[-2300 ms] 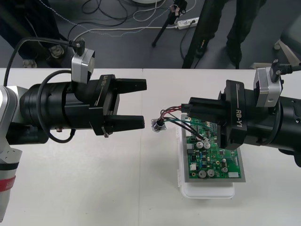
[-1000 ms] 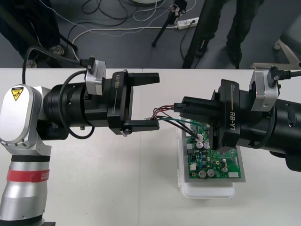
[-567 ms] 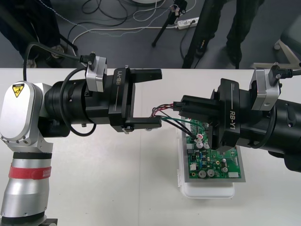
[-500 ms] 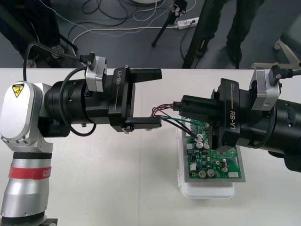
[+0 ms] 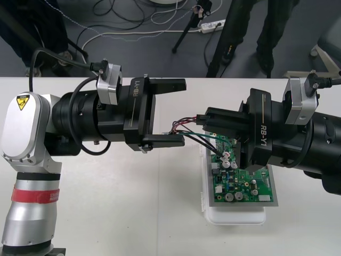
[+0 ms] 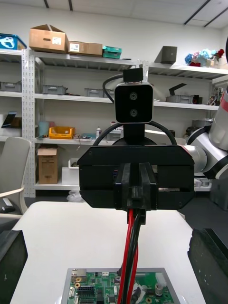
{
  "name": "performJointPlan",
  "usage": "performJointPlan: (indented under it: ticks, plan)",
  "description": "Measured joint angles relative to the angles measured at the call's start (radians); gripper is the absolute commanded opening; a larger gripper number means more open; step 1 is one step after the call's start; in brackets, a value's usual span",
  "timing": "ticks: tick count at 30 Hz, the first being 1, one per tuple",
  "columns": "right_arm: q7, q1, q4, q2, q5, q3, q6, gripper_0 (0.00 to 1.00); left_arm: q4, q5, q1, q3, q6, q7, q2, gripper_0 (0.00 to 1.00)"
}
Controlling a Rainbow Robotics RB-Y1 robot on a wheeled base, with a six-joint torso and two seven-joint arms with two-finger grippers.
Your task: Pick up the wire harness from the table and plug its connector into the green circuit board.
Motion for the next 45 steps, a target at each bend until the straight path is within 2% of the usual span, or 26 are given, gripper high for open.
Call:
performJointPlan:
  ticks: [16, 17, 18, 20, 21, 22, 24, 45]
  plan:
    - [0.041, 0.000, 0.000, 0.001, -0.002, 0.000, 0.001, 0.00, 0.000, 0.001, -0.012, -0.032, 0.000, 0.000, 0.000, 1.00]
    - [0.041, 0.000, 0.000, 0.001, -0.002, 0.000, 0.001, 0.00, 0.000, 0.001, -0.012, -0.032, 0.000, 0.000, 0.000, 0.96]
    - [0.041, 0.000, 0.000, 0.001, -0.002, 0.000, 0.001, 0.00, 0.000, 0.001, -0.013, -0.032, 0.000, 0.000, 0.000, 0.91]
    - [0.041, 0.000, 0.000, 0.001, -0.002, 0.000, 0.001, 0.00, 0.000, 0.001, -0.013, -0.034, 0.000, 0.000, 0.000, 0.68]
    - [0.041, 0.000, 0.000, 0.001, -0.003, 0.000, 0.001, 0.00, 0.000, 0.001, -0.013, -0.035, 0.000, 0.000, 0.000, 0.41]
    - [0.041, 0.000, 0.000, 0.001, -0.003, 0.000, 0.001, 0.00, 0.000, 0.001, -0.013, -0.035, 0.000, 0.000, 0.000, 0.21]
    - [0.041, 0.000, 0.000, 0.001, -0.003, 0.000, 0.001, 0.00, 0.000, 0.001, -0.013, -0.035, 0.000, 0.000, 0.000, 0.01]
    - [0.042, 0.000, 0.000, 0.003, -0.008, 0.000, 0.015, 0.00, 0.001, 0.020, -0.013, -0.035, -0.012, 0.000, 0.000, 0.00]
